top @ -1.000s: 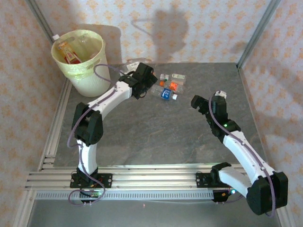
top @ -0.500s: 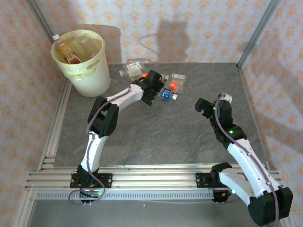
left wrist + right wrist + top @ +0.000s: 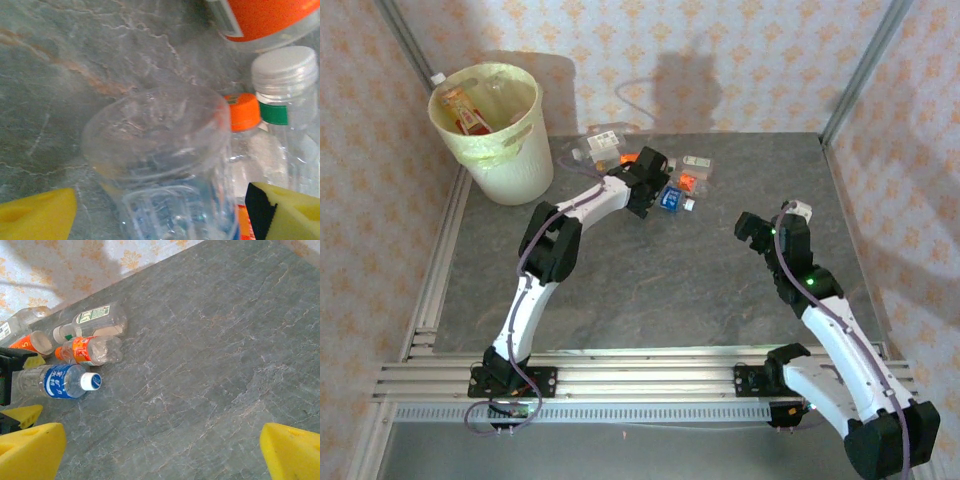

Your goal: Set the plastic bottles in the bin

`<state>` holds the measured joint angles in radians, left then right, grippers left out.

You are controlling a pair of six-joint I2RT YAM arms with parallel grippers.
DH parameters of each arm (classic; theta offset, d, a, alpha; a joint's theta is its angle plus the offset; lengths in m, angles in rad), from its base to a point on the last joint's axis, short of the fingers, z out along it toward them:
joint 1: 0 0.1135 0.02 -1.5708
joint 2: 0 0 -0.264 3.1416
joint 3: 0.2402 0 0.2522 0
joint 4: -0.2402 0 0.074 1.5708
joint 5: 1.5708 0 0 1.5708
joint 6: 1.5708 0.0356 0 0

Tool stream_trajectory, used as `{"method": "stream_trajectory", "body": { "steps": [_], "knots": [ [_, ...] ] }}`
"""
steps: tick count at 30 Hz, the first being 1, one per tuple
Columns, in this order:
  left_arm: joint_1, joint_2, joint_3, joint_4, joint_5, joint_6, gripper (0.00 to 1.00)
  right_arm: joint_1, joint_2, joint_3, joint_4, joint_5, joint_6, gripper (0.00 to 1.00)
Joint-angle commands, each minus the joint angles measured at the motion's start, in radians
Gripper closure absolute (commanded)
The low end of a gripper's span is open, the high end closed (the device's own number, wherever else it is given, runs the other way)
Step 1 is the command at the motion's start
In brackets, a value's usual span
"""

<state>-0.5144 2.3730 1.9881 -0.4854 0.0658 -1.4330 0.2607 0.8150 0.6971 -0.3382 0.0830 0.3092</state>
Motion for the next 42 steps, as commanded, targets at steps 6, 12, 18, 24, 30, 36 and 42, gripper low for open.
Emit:
{"method": "stream_trajectory", "body": {
  "steps": [6,12,18,24,30,36,42],
  "knots": [
    [0.012,0.052,0.051,-0.059,-0.05,0.03,0.2,-0.003,-0.023,-0.005,-0.025,0.031,-0.018,0.0],
    [0.014,0.058,0.035,-0.035,-0.027,0.087,0.31,-0.003,-0.023,-0.01,-0.017,0.031,-0.016,0.0],
    [0.018,0.019,0.006,-0.027,-0.046,0.18,0.4,-0.004,-0.022,-0.011,-0.012,0.032,-0.013,0.0],
    [0.019,-0.083,-0.077,-0.001,-0.091,0.304,0.44,-0.004,-0.017,-0.021,0.016,0.019,-0.013,0.0],
    [0.019,-0.261,-0.234,0.053,-0.174,0.427,0.45,-0.004,-0.036,-0.066,0.164,-0.107,-0.036,0.0],
    [0.02,-0.437,-0.339,0.057,-0.237,0.567,0.45,-0.003,-0.044,-0.145,0.397,-0.203,-0.001,0.0],
    [0.034,-0.613,-0.346,0.015,-0.339,0.708,0.45,-0.003,-0.01,-0.138,0.45,-0.23,-0.002,0.0]
  ]
}}
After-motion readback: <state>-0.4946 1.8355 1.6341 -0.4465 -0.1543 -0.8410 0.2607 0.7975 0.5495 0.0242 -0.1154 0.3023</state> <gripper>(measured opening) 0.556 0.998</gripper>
